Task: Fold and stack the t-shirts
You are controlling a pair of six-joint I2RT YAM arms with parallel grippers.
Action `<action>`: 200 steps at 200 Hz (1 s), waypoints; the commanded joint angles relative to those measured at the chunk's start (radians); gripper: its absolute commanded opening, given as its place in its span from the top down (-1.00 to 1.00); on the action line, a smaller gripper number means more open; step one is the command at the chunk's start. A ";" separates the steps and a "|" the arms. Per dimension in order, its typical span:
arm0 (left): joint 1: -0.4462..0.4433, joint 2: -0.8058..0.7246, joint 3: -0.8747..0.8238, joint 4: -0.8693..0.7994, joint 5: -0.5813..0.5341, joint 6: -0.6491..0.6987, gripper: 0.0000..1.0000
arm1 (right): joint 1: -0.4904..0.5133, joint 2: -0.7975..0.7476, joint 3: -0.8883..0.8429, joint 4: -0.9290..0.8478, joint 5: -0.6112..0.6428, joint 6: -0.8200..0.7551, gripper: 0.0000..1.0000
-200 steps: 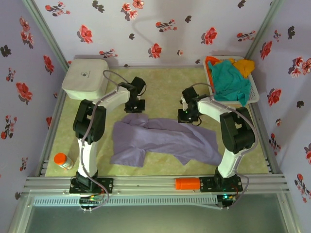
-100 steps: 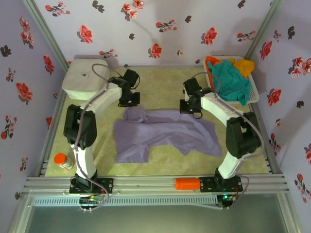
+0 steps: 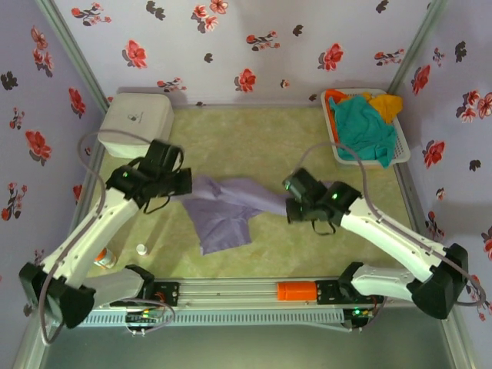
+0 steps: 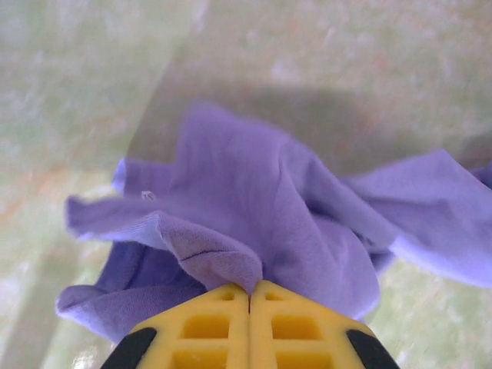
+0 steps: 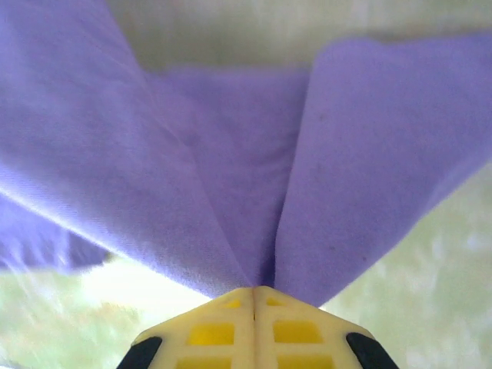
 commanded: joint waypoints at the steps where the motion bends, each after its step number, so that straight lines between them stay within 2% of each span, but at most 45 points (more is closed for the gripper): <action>1: -0.002 -0.069 -0.082 -0.054 -0.032 -0.045 1.00 | 0.081 -0.038 -0.081 -0.160 0.061 0.245 1.00; 12: -0.003 -0.096 -0.118 -0.051 -0.030 -0.054 1.00 | 0.092 -0.042 -0.108 -0.175 0.055 0.273 0.99; 23: -0.003 -0.110 -0.144 -0.042 -0.028 -0.062 1.00 | 0.088 -0.043 -0.110 -0.177 0.073 0.271 0.70; 38: -0.007 -0.113 -0.163 -0.038 -0.028 -0.065 1.00 | 0.067 -0.039 -0.068 -0.176 0.123 0.243 0.40; 58: -0.013 -0.112 -0.165 -0.045 -0.028 -0.061 1.00 | -0.037 -0.021 0.002 -0.121 0.111 0.145 -0.06; 64: -0.015 -0.117 -0.171 -0.044 -0.028 -0.061 1.00 | -0.079 -0.012 0.015 -0.099 0.095 0.116 -0.12; 85: -0.020 -0.147 -0.203 -0.032 -0.029 -0.075 1.00 | -0.206 0.056 0.048 -0.023 0.025 0.024 -0.16; 114: -0.023 -0.169 -0.242 -0.029 -0.027 -0.099 1.00 | -0.272 0.205 0.079 0.074 -0.036 -0.077 -0.07; 127: -0.026 -0.169 -0.248 -0.030 -0.027 -0.103 1.00 | -0.271 0.290 0.109 0.084 -0.073 -0.111 0.05; 141: -0.031 -0.166 -0.253 -0.030 -0.026 -0.108 1.00 | -0.261 0.351 0.106 0.132 -0.138 -0.123 0.09; 172: -0.040 -0.163 -0.251 0.005 -0.026 -0.112 1.00 | -0.190 0.407 0.092 0.233 -0.178 -0.104 -0.04; 200: -0.049 -0.154 -0.248 0.018 -0.026 -0.121 1.00 | -0.135 0.484 0.106 0.266 -0.202 -0.070 -0.06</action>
